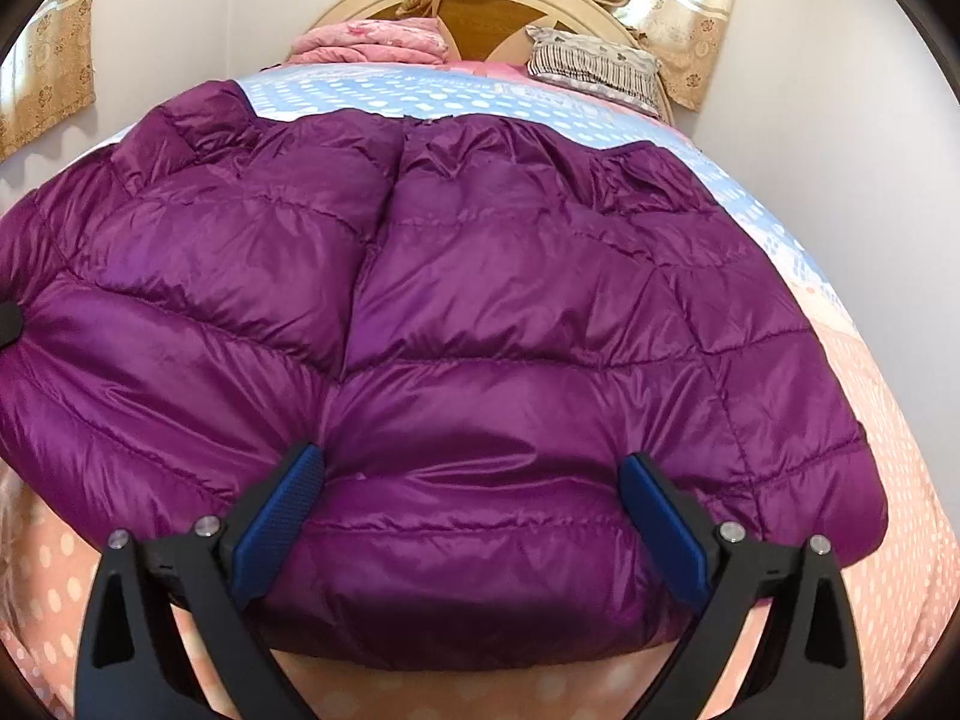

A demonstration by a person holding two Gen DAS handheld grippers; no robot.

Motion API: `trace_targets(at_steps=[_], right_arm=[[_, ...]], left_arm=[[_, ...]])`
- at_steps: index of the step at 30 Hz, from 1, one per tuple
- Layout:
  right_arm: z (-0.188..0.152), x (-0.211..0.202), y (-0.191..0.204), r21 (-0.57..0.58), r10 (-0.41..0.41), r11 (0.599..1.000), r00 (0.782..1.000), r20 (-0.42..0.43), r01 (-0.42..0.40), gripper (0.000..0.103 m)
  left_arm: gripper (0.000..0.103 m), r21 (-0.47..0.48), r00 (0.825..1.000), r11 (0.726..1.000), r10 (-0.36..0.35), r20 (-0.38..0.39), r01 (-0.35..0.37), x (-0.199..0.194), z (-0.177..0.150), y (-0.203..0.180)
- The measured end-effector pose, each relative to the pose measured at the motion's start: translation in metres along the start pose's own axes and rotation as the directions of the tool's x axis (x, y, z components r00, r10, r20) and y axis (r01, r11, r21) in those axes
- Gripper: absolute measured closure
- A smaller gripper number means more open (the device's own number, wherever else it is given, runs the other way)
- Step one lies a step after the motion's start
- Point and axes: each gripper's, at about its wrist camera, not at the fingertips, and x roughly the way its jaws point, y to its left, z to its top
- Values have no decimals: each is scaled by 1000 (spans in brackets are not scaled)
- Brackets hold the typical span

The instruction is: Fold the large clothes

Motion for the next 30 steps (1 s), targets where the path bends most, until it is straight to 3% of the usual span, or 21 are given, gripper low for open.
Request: trace_targets(at_steps=[6, 10, 12, 15, 19, 22, 25, 29, 30], right_arm=[[-8, -13, 26, -28, 9, 1000, 1000, 21, -9, 2], [-6, -28, 24, -31, 151, 988, 988, 18, -151, 3], [-4, -46, 4, -4, 197, 980, 979, 60, -197, 6], [-3, -71, -49, 56, 157, 984, 975, 154, -167, 5], [-11, -73, -141, 189, -17, 982, 986, 166, -15, 4], [-29, -61, -208, 273, -170, 952, 981, 89, 140, 4], [-53, -55, -263, 333, -236, 918, 972, 20, 216, 4], [-83, -55, -305, 403, -248, 884, 968, -25, 237, 4], [-91, -55, -312, 416, -247, 878, 968, -33, 238, 4]], left_arm=[[94, -19, 999, 1000, 10, 43, -9, -32, 2, 22], [95, 30, 994, 999, 32, 102, -35, -57, 12, 22], [95, 77, 990, 996, 32, 136, -43, -69, 18, 12], [95, 145, 983, 989, 2, 186, -30, -85, 27, -13], [95, 285, 973, 958, -65, 223, -1, -94, 31, -75], [95, 406, 970, 913, -134, 205, 40, -91, 27, -132], [95, 533, 967, 843, -192, 169, 74, -81, 11, -192], [95, 713, 973, 687, -227, 32, 137, -45, -39, -266], [95, 761, 977, 631, -213, -12, 147, -30, -59, -282]])
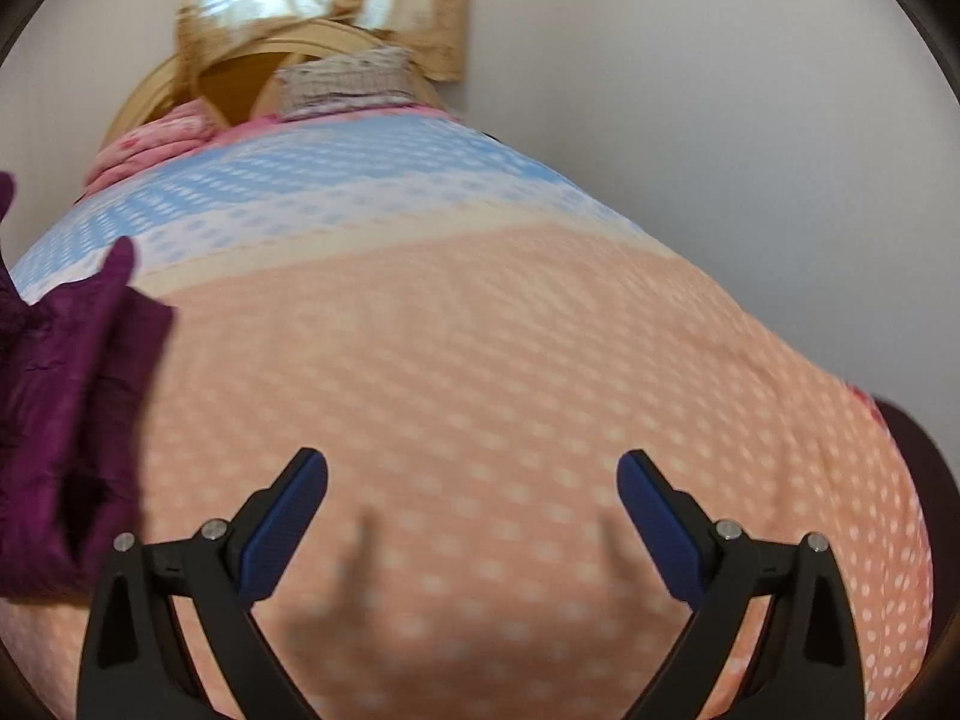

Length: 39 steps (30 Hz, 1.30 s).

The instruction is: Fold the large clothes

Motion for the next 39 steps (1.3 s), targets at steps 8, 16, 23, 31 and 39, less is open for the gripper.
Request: trace_targets(at_steps=[8, 16, 23, 31, 39], right_arm=[[-21, -6, -6, 63, 57, 996, 998, -32, -55, 4], [-18, -7, 5, 51, 78, 996, 997, -14, -77, 4], [6, -19, 20, 27, 61, 998, 998, 13, -61, 4], [81, -48, 116, -48, 199, 979, 978, 63, -196, 30], [132, -54, 252, -107, 292, 953, 952, 95, -282, 48]], left_arm=[[94, 239, 991, 971, 20, -132, 13, 64, -52, -67], [61, 379, 995, 924, 82, -51, -57, 21, -45, -98], [12, 270, 998, 962, 28, 52, -41, -43, -25, -67], [12, -16, 900, 903, 428, -84, -430, 8, -4, 86], [12, -384, 858, 768, 457, -232, -513, 65, 12, 179]])
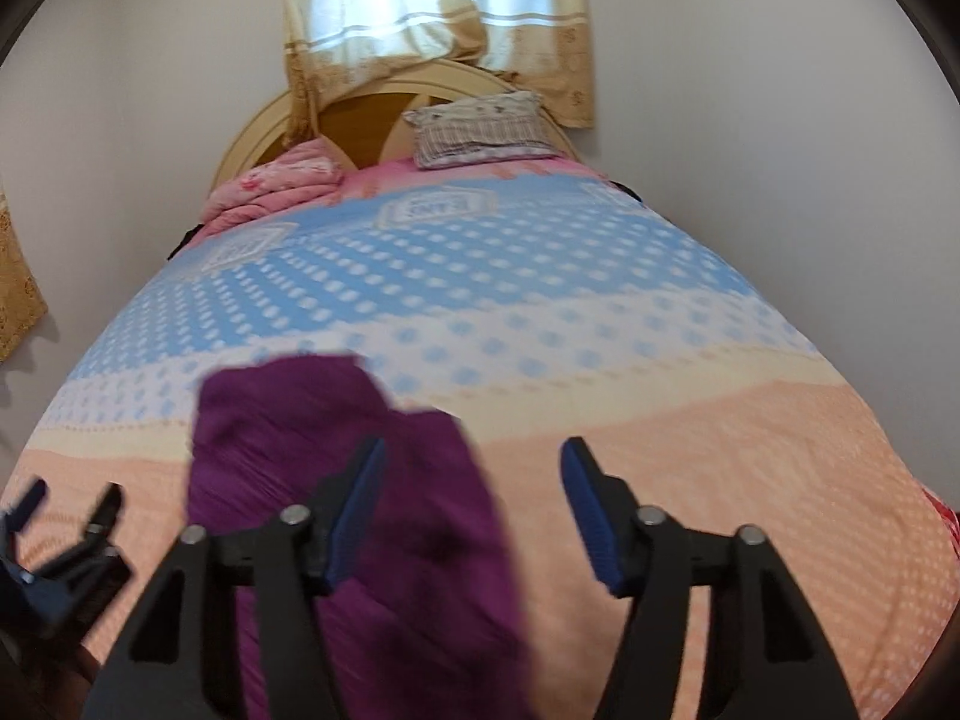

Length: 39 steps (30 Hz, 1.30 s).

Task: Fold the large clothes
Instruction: 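Grasp the jacket edge with the right gripper while the left gripper grasps the bundle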

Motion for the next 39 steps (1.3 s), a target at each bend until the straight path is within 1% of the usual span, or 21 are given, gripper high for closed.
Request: trace_targets(at_steps=[2, 3, 4, 5, 8, 10, 12, 17, 21, 24, 32, 39], right_arm=[[-1, 22, 17, -5, -5, 1000, 1000, -8, 5, 53], [-5, 32, 17, -1, -5, 1000, 1000, -22, 5, 57], [-9, 41, 17, 1, -20, 1000, 999, -31, 21, 61], [-15, 53, 13, 8, -46, 999, 998, -41, 46, 62], [-31, 77, 0, -1, -90, 996, 993, -80, 90, 62], [-38, 85, -10, 4, -90, 996, 991, -96, 91, 62], [-44, 89, -16, 3, -99, 995, 990, -99, 100, 62], [-51, 98, -26, 25, -90, 995, 989, -120, 94, 62], [-59, 99, -28, 35, -82, 996, 987, -135, 88, 62], [-66, 102, -31, 50, -73, 995, 986, -149, 81, 62], [-77, 112, -40, 83, -49, 994, 982, -184, 66, 60], [-80, 114, -41, 88, -50, 994, 979, -197, 68, 58]], left_arm=[[12, -33, 1000, 999, -16, -18, 15, 9, 2, -4], [12, -29, 999, 999, -28, -20, 27, 15, 3, -11], [12, -16, 999, 1000, -26, -21, 26, 16, 3, -19], [12, 9, 1000, 1000, -10, -20, 10, 20, 1, -31], [12, 81, 999, 996, 25, -22, -23, 35, -9, -57], [12, 95, 999, 995, 9, -37, -6, 45, -14, -67], [12, 115, 999, 993, 2, -39, 3, 49, -21, -76], [11, 138, 998, 990, -25, -51, 32, 60, -31, -91], [11, 140, 994, 987, -70, -87, 82, 68, -36, -94], [10, 145, 991, 985, -83, -107, 98, 71, -41, -97], [9, 195, 993, 978, -55, -103, 75, 74, -50, -109], [8, 205, 993, 976, -52, -109, 74, 78, -53, -112]])
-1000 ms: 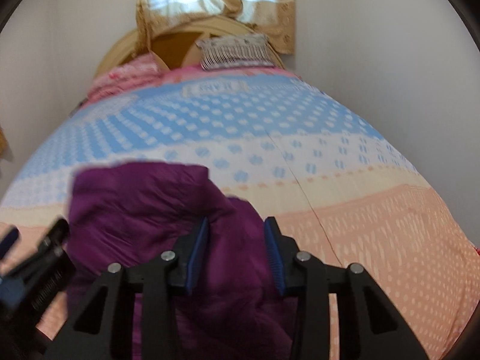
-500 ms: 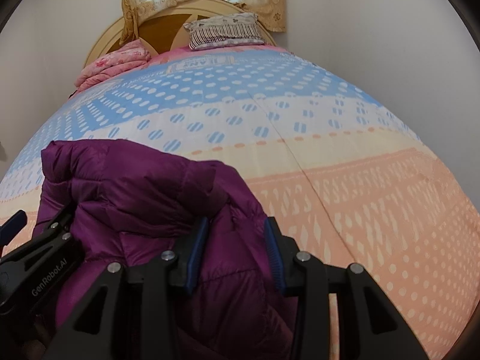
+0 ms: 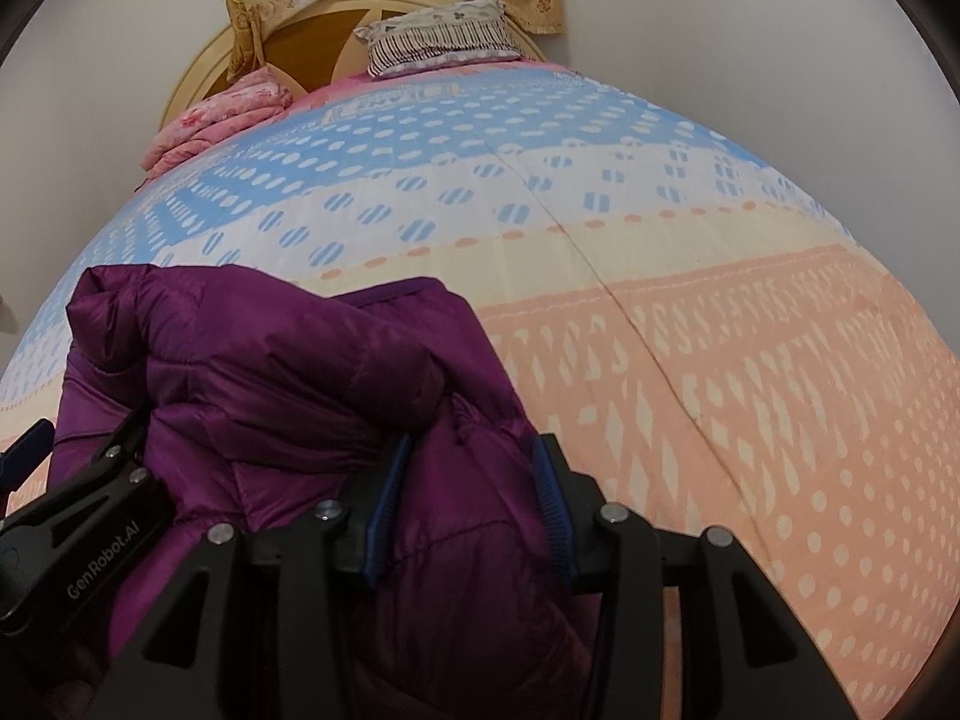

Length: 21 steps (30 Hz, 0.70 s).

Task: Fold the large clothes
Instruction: 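Grasp the jacket edge with the right gripper while the left gripper grasps the bundle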

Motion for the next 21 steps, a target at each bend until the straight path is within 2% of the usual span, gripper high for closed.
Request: trace_targets(at_steps=[21], right_arm=[[-8, 2, -5, 5, -22, 1000, 1000, -5, 22, 56]], left_arm=[[8, 54, 1000, 999, 7, -1, -6, 3, -5, -11]])
